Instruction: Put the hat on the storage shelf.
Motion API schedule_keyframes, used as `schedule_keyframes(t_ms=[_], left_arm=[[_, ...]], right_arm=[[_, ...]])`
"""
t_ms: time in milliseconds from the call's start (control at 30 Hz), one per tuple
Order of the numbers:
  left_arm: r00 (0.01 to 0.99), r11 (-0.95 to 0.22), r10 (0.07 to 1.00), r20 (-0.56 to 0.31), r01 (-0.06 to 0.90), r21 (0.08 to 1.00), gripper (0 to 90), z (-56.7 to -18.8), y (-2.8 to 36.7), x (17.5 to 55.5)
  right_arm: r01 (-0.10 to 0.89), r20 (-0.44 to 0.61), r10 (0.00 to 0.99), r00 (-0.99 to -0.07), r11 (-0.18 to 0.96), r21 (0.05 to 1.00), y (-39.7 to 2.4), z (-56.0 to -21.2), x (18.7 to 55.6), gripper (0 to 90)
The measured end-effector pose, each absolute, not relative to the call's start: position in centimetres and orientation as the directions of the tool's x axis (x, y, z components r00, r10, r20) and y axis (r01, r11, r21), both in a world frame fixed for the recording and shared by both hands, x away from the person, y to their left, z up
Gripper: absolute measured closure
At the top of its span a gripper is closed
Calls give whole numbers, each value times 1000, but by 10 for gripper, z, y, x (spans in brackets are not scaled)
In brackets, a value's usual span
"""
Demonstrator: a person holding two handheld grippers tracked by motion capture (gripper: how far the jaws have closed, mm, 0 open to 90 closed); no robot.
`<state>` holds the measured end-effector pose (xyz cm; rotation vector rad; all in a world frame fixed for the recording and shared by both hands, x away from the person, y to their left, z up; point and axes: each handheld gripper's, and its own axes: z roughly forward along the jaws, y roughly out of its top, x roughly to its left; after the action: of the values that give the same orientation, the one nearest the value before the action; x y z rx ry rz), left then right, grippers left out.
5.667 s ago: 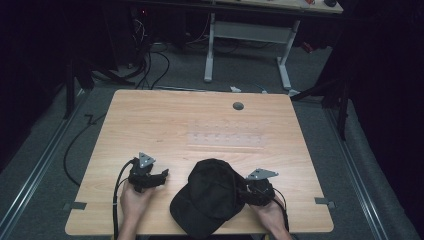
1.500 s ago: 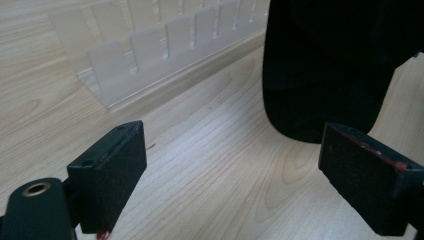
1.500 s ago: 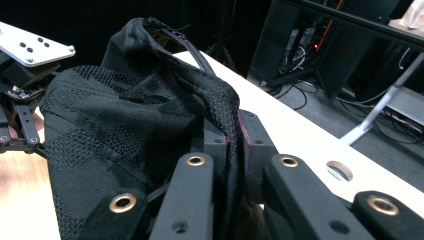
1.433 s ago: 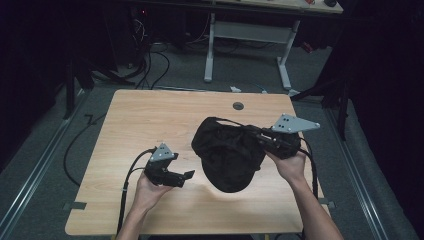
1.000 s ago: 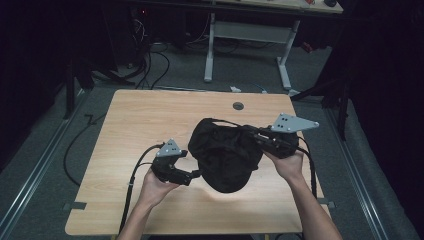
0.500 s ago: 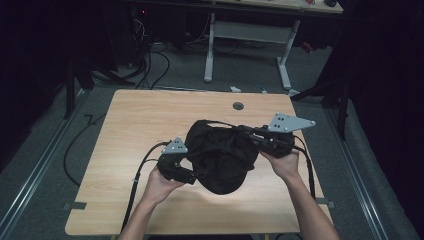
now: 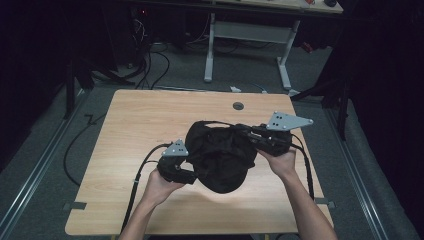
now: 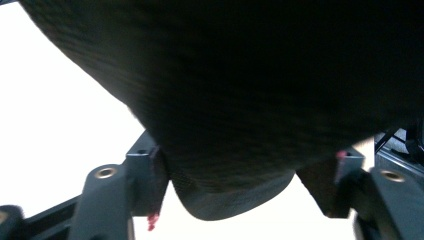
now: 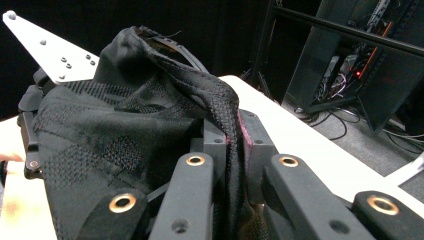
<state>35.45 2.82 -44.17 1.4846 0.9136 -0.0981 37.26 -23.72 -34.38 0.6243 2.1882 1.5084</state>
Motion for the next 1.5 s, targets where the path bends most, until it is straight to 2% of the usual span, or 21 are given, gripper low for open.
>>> schedule_keyframes(t_ms=[333,533,933,1233,1333,1500], left_arm=[[693,148,416,-589,587,796,491,-440,31,350],[715,107,380,-586,595,796,610,-439,28,344],[739,69,344,-580,596,800,673,-433,31,335],[750,59,343,-566,584,810,697,-434,35,331],[747,59,338,-572,590,805,706,-434,36,329],[747,67,337,-574,589,805,718,-431,40,328]], right_arm=[[136,-73,581,-811,307,942,-235,-345,377,846],[149,-64,592,-803,304,941,-233,-347,382,845],[169,-46,597,-801,298,939,-232,-349,389,832],[203,-22,615,-789,294,934,-235,-350,391,709],[214,-21,636,-771,289,933,-237,-351,390,620],[219,-4,648,-762,264,939,-243,-349,390,558]])
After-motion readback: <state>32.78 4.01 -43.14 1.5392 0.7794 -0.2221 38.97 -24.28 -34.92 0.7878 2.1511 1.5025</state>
